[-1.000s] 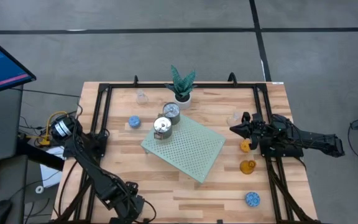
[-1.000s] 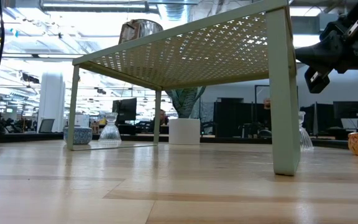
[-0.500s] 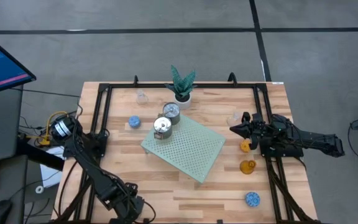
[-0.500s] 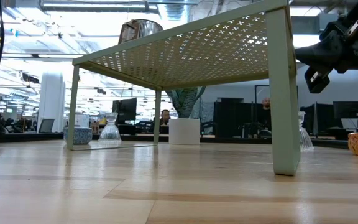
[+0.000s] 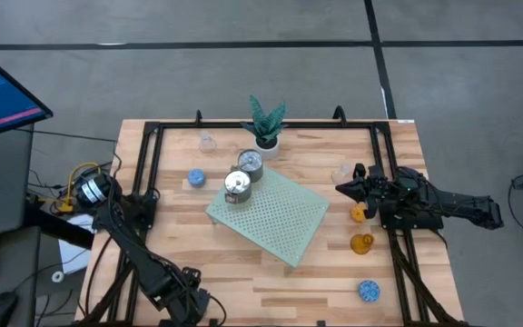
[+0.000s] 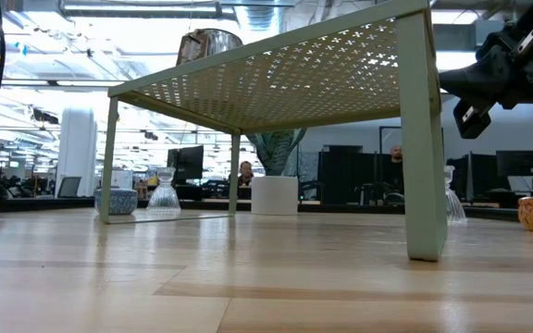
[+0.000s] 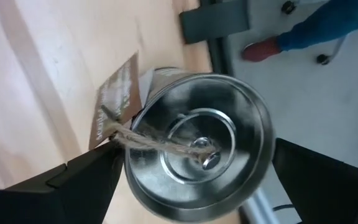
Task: Pick & Place candle stick holders
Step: Put the silver scented candle on the shelf
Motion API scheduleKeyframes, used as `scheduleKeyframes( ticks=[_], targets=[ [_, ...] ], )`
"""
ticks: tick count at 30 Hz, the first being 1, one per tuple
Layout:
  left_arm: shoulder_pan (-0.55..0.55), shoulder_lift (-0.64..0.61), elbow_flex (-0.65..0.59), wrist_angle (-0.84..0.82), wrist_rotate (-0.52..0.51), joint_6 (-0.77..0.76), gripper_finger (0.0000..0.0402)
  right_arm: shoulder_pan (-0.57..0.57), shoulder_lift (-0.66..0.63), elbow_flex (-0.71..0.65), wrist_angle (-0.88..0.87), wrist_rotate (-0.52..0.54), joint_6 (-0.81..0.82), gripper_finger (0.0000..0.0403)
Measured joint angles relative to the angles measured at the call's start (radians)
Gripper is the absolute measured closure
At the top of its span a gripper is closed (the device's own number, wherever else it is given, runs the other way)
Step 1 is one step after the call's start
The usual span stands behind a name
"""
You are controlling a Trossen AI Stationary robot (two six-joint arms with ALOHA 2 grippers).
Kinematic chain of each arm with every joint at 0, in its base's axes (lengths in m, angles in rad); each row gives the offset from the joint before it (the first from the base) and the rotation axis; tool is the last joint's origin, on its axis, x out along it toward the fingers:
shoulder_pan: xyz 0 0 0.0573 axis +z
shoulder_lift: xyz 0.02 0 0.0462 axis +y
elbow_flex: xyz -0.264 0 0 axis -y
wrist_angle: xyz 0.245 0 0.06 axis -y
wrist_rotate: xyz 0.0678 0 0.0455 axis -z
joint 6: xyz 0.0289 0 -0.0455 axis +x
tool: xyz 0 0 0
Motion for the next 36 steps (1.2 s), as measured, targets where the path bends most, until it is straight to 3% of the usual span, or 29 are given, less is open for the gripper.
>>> scheduleKeyframes(
  ticks=[9,36],
  targets=[
    [0.032,0.004,-0.001,-0.094,-0.050,0.071,0.0001,0.000,0.000,0.000,0.000,0.000,0.000,0.0403],
    [0.106,-0.005,-0.068,-0.015,-0.047,0.154,0.0002,0.000,0.000,0.000,0.000,0.000,0.000,0.0403]
  ],
)
